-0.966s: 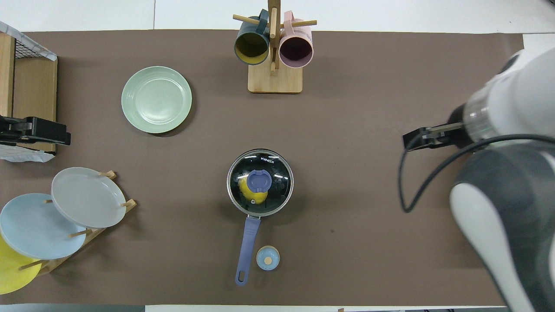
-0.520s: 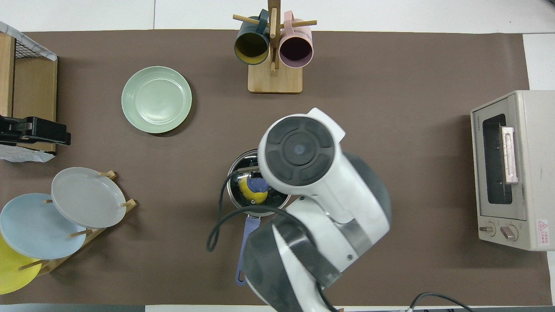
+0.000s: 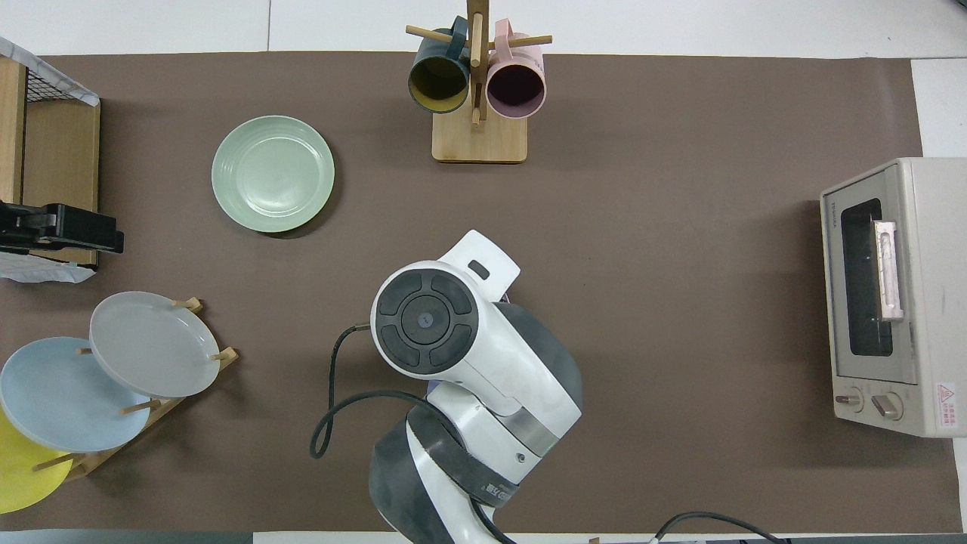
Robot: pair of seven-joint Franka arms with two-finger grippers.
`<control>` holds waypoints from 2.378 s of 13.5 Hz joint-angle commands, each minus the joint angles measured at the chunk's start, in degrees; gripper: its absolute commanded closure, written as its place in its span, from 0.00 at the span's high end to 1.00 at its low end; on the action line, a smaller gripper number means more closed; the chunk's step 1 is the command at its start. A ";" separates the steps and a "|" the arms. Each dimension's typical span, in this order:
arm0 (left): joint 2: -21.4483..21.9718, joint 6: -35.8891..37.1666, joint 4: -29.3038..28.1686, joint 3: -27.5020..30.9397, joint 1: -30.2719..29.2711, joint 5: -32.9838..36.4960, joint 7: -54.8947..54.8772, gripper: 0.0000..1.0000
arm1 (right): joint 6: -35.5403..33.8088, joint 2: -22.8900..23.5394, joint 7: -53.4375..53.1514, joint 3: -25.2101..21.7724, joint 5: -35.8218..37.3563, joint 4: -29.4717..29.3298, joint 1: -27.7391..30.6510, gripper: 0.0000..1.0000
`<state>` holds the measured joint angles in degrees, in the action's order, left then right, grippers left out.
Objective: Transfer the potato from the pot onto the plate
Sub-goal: 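Lower the right gripper and grasp the glass lid's knob, then lift the lid with the right gripper while the left gripper reaches the pot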
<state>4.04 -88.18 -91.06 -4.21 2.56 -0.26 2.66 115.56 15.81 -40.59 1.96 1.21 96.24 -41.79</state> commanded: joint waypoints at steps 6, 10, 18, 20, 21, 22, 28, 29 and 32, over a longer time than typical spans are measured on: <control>1.67 -0.59 -1.67 -0.36 0.43 0.17 -0.11 1.00 | 7.13 -2.18 1.91 -0.38 0.37 8.44 0.21 0.99; 1.67 -0.59 -1.67 -0.36 0.43 0.17 -0.37 1.00 | 7.22 -2.44 2.00 -0.38 0.37 9.06 0.13 0.50; 1.67 -0.86 -1.58 -0.45 0.87 0.17 0.24 1.00 | -6.66 -0.69 8.21 -0.47 0.21 -4.47 6.52 0.18; 1.67 -0.59 -2.10 -0.54 2.09 0.17 0.42 1.00 | -8.85 -1.74 16.11 -0.56 -0.06 -4.48 11.79 0.18; 1.58 -0.85 -3.15 -0.54 4.71 0.17 2.86 1.00 | -10.78 -2.61 21.38 -0.82 0.28 -3.70 13.47 0.18; 0.80 -2.25 -3.68 -0.54 7.35 0.08 8.45 1.00 | -12.27 -3.49 25.34 -0.91 0.72 -2.64 16.10 0.18; -4.63 -21.66 -16.16 -0.54 26.94 -3.34 31.58 1.00 | 3.66 -8.93 47.08 -0.82 0.73 16.65 33.07 0.18; -7.79 -24.73 -16.34 -0.45 29.76 -3.35 34.49 1.00 | 7.45 -10.25 47.18 -0.82 0.73 20.97 33.78 0.18; -10.99 -32.12 -20.28 -0.45 32.77 -3.26 36.02 1.00 | 14.75 -10.53 47.62 -0.82 0.64 26.97 35.45 0.18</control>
<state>-6.76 -116.39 -108.54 -5.82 34.08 -2.85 38.34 125.67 8.40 6.30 0.25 1.57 117.76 -7.91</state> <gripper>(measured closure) 0.000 0.361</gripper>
